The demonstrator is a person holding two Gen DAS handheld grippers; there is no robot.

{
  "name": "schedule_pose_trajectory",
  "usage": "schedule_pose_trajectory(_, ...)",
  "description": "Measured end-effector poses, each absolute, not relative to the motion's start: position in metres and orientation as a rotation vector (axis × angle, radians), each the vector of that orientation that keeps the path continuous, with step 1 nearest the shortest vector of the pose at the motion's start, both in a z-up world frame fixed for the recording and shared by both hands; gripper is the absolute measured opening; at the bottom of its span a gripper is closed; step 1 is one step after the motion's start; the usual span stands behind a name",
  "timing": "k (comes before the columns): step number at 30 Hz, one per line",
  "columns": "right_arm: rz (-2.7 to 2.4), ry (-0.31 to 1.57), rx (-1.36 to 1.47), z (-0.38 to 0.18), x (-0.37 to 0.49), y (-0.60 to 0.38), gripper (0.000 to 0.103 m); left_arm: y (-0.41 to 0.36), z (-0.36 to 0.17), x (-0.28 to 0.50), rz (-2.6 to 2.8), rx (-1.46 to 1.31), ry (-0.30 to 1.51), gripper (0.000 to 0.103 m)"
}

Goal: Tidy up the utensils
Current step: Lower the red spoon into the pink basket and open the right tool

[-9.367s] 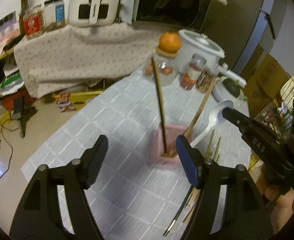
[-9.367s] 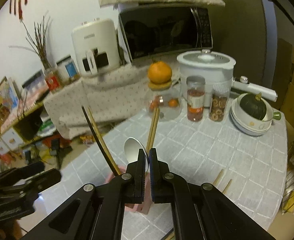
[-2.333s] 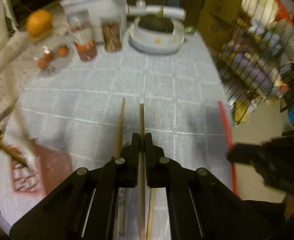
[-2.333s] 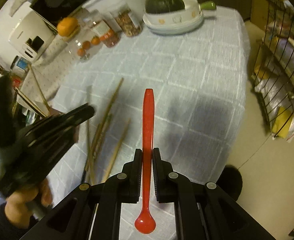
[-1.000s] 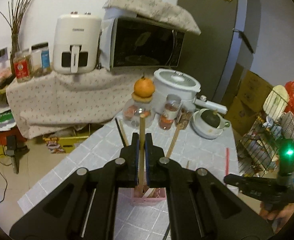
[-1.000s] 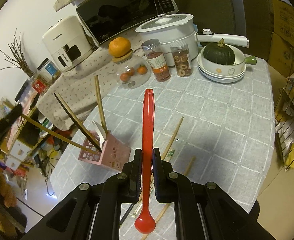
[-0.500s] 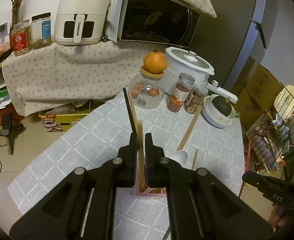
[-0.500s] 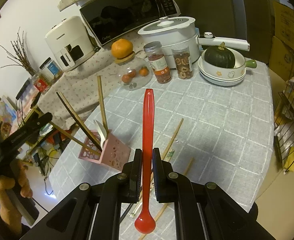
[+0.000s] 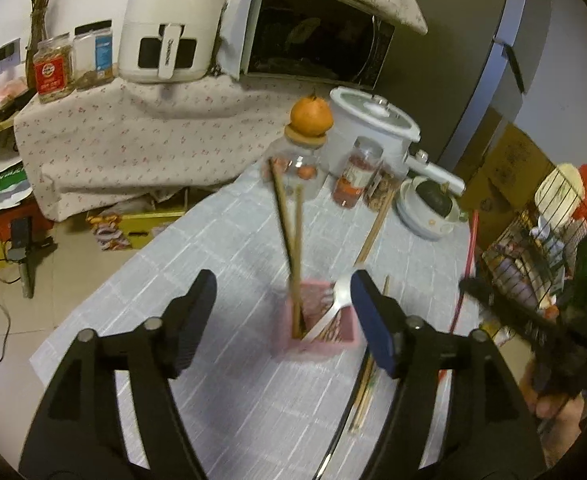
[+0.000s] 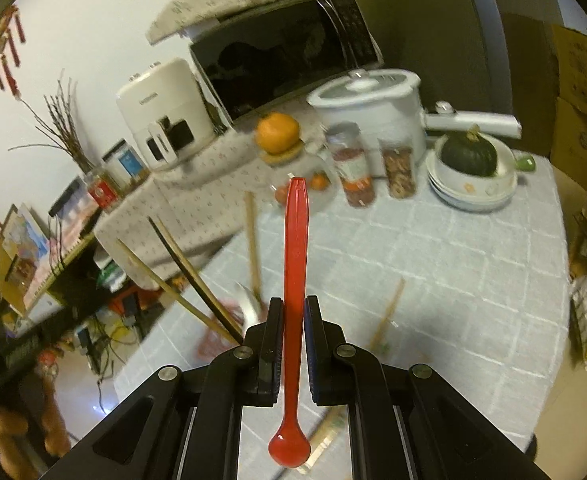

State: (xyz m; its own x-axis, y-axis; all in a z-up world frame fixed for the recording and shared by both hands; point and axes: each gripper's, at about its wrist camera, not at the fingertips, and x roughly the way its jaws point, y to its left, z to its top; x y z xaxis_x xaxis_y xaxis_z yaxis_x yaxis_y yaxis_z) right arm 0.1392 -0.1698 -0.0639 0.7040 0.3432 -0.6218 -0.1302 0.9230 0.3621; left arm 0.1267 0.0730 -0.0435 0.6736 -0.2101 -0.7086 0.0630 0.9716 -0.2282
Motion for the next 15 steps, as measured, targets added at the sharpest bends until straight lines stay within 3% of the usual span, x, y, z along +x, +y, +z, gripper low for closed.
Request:
schedule_pose_trajectory(8, 0.26, 0.551, 0.221, -0.047, 0.152, -0.109, 0.01, 0.103, -0.076, 0.124, -0.069, -0.198, 0.998, 0.073)
schedule_pose_trajectory(15, 0.218, 0.451, 0.172, -0.053, 0.162, -0.07, 0.01, 0.123, -0.092, 0.123, -0.026, -0.196, 1.048, 0.073)
